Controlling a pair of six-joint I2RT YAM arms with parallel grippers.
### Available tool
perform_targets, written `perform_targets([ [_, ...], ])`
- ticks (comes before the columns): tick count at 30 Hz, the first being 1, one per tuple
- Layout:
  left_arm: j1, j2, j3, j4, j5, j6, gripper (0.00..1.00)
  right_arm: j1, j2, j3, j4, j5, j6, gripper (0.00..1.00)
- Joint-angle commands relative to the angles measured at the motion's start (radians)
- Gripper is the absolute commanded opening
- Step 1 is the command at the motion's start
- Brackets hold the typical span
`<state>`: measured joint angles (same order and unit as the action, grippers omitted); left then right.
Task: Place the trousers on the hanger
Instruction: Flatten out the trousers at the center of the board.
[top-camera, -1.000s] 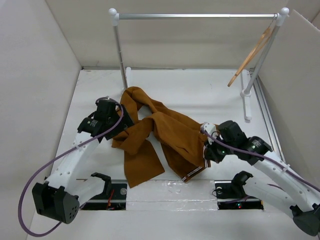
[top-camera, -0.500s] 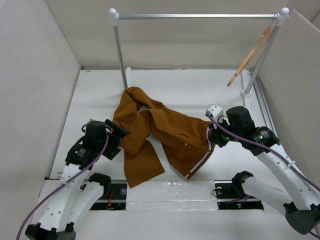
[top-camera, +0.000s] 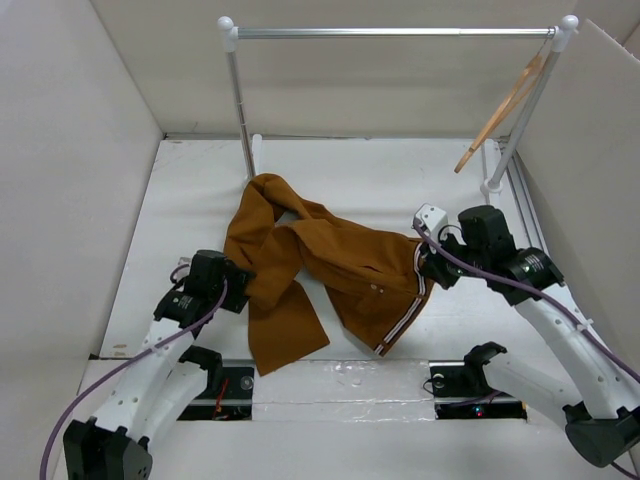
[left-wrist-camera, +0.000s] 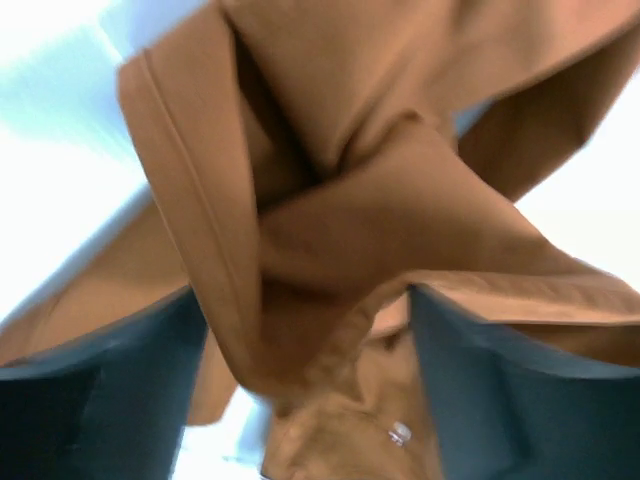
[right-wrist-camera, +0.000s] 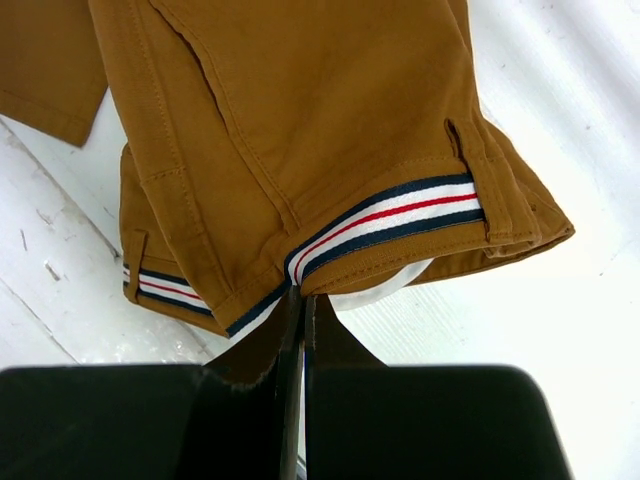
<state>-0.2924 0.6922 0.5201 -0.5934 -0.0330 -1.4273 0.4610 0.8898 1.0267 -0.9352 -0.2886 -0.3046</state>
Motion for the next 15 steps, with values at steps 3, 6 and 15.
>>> perform_targets([
  [3,0.004,0.070,-0.023,0.214,-0.080,0.022,0.05,-0.025,0.014,0.068,0.024,-0.023,-0.048,0.00],
  [6,0.016,0.163,0.160,0.270,-0.168,0.129,0.00,-0.048,0.038,0.093,0.076,-0.029,-0.047,0.00],
  [15,0.079,0.622,1.226,0.153,-0.304,0.546,0.00,-0.124,0.326,0.820,0.089,-0.095,-0.039,0.00],
])
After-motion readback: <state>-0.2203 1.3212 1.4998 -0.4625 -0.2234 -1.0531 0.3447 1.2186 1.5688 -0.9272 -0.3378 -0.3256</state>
